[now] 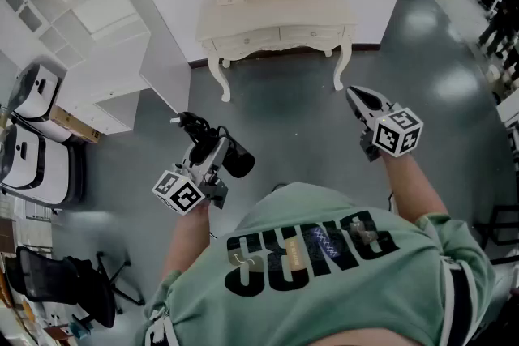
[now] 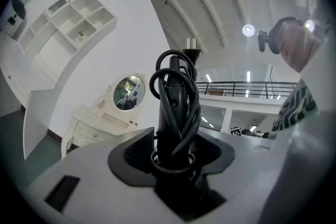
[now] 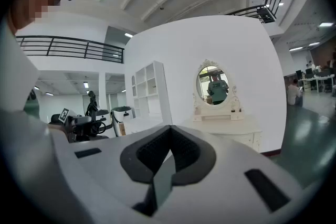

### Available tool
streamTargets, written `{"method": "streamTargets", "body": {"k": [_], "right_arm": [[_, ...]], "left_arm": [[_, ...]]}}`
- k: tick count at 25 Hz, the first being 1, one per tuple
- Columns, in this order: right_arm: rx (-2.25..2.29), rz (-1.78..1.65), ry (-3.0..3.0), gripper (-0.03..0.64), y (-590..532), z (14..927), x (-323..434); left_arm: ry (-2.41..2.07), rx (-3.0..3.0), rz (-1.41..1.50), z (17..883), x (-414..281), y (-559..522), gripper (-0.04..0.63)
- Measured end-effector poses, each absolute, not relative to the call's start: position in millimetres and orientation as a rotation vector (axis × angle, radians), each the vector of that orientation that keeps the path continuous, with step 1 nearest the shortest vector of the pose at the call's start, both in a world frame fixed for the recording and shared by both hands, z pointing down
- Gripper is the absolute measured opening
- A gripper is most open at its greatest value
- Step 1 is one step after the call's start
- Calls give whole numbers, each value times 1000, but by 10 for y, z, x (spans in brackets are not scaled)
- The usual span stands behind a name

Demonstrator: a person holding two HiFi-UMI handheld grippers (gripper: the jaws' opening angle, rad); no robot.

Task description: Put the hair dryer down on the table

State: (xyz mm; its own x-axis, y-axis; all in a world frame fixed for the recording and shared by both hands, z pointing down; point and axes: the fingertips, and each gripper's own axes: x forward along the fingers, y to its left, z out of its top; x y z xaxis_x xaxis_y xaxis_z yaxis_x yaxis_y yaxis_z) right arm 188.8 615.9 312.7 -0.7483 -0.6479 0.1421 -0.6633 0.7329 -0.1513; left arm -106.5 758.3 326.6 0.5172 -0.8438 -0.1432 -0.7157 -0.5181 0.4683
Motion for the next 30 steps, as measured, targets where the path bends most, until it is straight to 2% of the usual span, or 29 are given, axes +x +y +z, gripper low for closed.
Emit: {"method": "streamTargets", "body": {"k": [18,30], "right_arm": [[1086,305,-2859,-6,6137,3085,1864],[1014,294,-2905,-6,6114,3056,2225]], "left_arm": [[-1278,2413,-491,3278,-1035,7586,213],[-1291,2415,-499,3240,-601,7467,213]]}}
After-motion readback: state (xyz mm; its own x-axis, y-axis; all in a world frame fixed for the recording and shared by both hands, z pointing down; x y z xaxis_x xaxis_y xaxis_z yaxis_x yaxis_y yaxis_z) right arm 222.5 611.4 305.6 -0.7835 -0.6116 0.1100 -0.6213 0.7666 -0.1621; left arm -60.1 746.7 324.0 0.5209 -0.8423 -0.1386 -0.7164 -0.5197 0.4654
